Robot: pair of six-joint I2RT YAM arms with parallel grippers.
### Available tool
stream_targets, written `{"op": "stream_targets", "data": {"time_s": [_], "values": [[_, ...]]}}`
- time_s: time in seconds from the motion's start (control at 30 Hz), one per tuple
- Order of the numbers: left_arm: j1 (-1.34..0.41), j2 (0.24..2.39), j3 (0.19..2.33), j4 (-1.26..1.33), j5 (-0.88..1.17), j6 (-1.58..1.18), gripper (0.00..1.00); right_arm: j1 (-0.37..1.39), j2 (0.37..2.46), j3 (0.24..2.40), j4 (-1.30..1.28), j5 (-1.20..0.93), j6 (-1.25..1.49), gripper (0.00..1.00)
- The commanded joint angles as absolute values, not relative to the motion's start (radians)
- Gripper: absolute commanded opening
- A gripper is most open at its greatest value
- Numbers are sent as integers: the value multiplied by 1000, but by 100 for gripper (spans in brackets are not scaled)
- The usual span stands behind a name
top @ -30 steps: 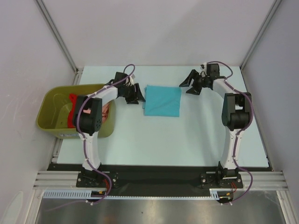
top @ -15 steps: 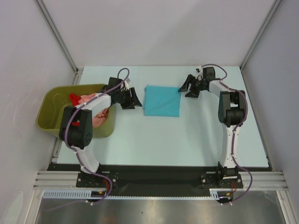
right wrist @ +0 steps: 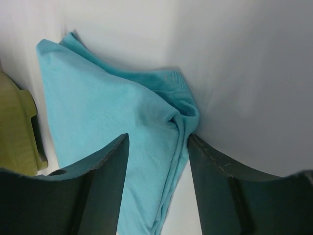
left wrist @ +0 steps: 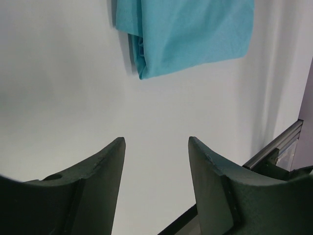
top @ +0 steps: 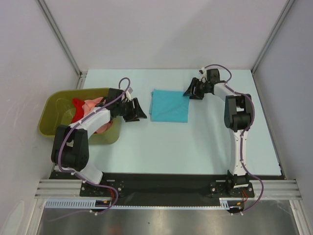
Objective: Fold and stack the t-shirts
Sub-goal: Neatly place the folded tshirt to the corner
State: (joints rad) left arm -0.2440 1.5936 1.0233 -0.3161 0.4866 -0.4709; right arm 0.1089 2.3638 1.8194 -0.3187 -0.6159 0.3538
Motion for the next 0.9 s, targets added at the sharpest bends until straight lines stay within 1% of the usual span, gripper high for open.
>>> {"op": "stream_targets", "data": {"time_s": [0.0,0.03,0.13,0.23,0.33,0.37,0.47,0.63,0.8,0.87], "values": [[-250,1526,1008,-308,523,-476,60,121,2405,1858,-357,-584,313,57],[-250,1519,1006,-311,526,-476,60,123,2413,1861,-363,-589,310,57],[-252,1508,1002,-316,529,-474,60,133,2422,1865,-368,-603,314,51],[-252,1493,993,-322,529,-471,60,141,2425,1865,-371,-600,319,38],[-252,1477,979,-324,528,-476,60,152,2416,1868,-379,-560,324,16],[-252,1470,973,-325,526,-477,60,152,2407,1885,-391,-545,318,0],[-253,1457,962,-331,517,-472,60,152,2388,1925,-480,-451,261,0],[-253,1468,959,-342,517,-463,60,124,2344,2014,-662,-307,80,0],[-265,1471,945,-337,514,-476,59,20,2318,2068,-770,-276,-61,0],[-273,1479,945,-345,511,-477,59,8,2313,2123,-808,-249,-164,0]]}}
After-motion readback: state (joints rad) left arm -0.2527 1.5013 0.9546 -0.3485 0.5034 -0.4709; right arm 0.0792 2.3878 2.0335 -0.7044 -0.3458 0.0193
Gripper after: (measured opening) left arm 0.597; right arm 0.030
